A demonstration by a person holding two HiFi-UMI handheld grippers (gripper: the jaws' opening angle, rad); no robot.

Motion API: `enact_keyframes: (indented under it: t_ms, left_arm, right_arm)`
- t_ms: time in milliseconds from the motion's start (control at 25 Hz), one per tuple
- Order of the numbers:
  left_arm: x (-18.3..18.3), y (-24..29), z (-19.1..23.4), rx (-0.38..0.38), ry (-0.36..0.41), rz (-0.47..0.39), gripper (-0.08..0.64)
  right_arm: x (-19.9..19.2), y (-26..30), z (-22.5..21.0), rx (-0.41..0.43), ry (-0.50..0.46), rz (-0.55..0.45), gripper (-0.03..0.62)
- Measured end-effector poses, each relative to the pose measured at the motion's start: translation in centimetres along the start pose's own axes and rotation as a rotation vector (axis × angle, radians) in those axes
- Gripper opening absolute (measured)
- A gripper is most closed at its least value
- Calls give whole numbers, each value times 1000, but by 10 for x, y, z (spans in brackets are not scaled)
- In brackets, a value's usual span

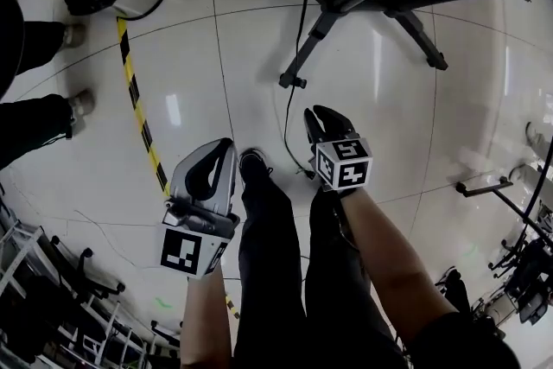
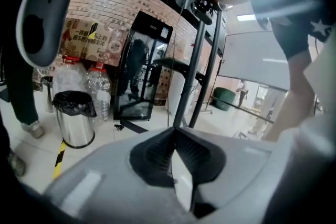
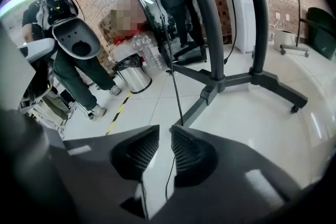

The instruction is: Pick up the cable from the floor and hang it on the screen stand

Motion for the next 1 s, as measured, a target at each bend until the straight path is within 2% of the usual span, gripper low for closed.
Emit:
enact_keyframes:
  t_ms: [200, 360, 560, 680, 800, 840, 920, 1000]
  left_arm:
    - [-51, 4, 24, 0, -1, 77, 3]
    - [-89, 13, 35, -11, -31, 124, 3]
    - [-123, 20, 57, 0, -64, 164, 3]
    - [-133, 24, 66, 17, -90, 164, 3]
    - [-134, 27, 69, 4, -77, 168, 3]
    - [-134, 28, 70, 2, -71, 171, 3]
    - [-134, 29, 73, 7, -72, 172, 3]
    - [-133, 29, 73, 16, -84, 167, 3]
  right_arm:
    - [-27, 48, -3, 8, -13, 54, 81]
    - [-51, 78, -12, -9, 46, 85, 82]
    - [-71, 114, -19, -8, 51, 134, 117]
    - [-80, 129, -25, 3, 91, 141, 116]
    - [-85, 140, -28, -4, 100, 168, 115]
    - [-85, 143, -28, -11, 89, 170, 105]
    - [-85, 146, -27, -32, 68, 165, 41]
    - [-87, 144, -29, -42, 84, 161, 34]
Point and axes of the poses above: the fingertips, and each gripper's own axes: y forward along the fingers, z to its left, x out of its top, the point moved 7 cm from there along -y, backward along the fingers, and after that the axes turned 5 degrees about -y, right-handed, at the moved point
